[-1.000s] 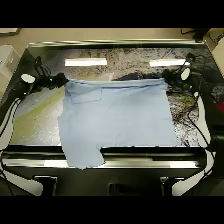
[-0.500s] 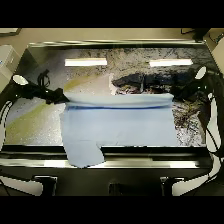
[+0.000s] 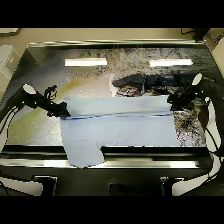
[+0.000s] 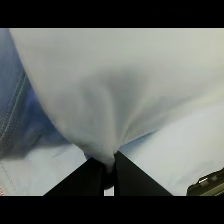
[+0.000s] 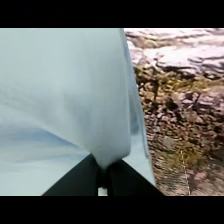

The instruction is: Fold the clothes and pants, and hang the long-sleeved shirts on hangers.

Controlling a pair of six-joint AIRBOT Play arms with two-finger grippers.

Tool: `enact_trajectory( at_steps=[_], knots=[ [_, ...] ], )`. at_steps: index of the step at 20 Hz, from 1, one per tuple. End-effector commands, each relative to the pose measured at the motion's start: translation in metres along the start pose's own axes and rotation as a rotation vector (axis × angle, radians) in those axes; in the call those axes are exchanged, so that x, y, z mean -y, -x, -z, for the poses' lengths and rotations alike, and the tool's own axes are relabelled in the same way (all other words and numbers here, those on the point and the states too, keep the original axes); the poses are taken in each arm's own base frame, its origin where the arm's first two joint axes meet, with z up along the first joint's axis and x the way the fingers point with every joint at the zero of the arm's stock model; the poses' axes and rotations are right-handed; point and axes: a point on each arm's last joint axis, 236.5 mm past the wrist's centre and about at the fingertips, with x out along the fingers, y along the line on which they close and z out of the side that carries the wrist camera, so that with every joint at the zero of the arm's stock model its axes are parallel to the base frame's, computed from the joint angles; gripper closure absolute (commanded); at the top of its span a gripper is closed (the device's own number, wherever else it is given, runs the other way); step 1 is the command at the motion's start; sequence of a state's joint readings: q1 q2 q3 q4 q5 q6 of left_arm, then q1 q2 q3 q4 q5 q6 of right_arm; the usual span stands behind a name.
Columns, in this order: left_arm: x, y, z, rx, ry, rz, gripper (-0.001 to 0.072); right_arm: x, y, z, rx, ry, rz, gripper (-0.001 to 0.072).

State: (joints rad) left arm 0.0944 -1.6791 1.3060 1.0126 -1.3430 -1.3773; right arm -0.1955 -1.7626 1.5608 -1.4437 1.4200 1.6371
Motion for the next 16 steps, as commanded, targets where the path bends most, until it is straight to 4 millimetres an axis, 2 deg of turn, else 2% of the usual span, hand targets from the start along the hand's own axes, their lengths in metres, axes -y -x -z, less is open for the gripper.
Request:
enact_trajectory(
  at_steps=[1, 5, 6, 7, 8, 9, 10, 12, 14, 16],
  knots=[
    [-0.005, -0.003, -0.002, 0.015, 0.006, -0.015, 0.0683, 0.004, -0.009, 0.011, -0.064, -0.001, 0.012, 0.0669],
    [-0.005, -0.003, -0.008, 0.037, 0.001, -0.019, 0.0668, 0.004, -0.011, 0.012, -0.068, -0.045, 0.015, 0.0657],
    [-0.005, 0.0, -0.009, 0.039, -0.019, -0.018, 0.0508, 0.006, -0.01, 0.011, -0.063, -0.052, 0.019, 0.0524],
    [-0.004, 0.009, -0.012, 0.045, -0.022, -0.014, 0.0241, 0.008, -0.004, 0.013, -0.077, -0.052, 0.026, 0.0336],
    [-0.004, 0.022, -0.015, 0.052, -0.026, -0.009, 0.0144, 0.013, 0.007, 0.014, -0.088, -0.039, 0.029, 0.0307],
    [-0.006, 0.039, -0.017, 0.058, -0.027, -0.006, 0.0144, 0.022, 0.019, 0.017, -0.092, -0.039, 0.027, 0.0213],
    [-0.009, 0.059, -0.014, 0.056, -0.023, -0.004, 0.0144, 0.035, 0.033, 0.022, -0.1, -0.069, 0.019, 0.0078],
    [-0.024, 0.08, 0.015, -0.003, 0.003, -0.019, 0.0145, 0.056, 0.049, 0.044, -0.157, -0.146, -0.024, 0.0073],
    [-0.043, 0.072, 0.058, -0.073, 0.046, -0.055, 0.015, 0.067, 0.049, 0.069, -0.205, -0.166, -0.038, 0.0074],
    [-0.05, 0.041, 0.112, -0.126, 0.097, -0.04, 0.0183, 0.067, 0.038, 0.091, -0.223, -0.143, -0.044, 0.0081]
  ],
)
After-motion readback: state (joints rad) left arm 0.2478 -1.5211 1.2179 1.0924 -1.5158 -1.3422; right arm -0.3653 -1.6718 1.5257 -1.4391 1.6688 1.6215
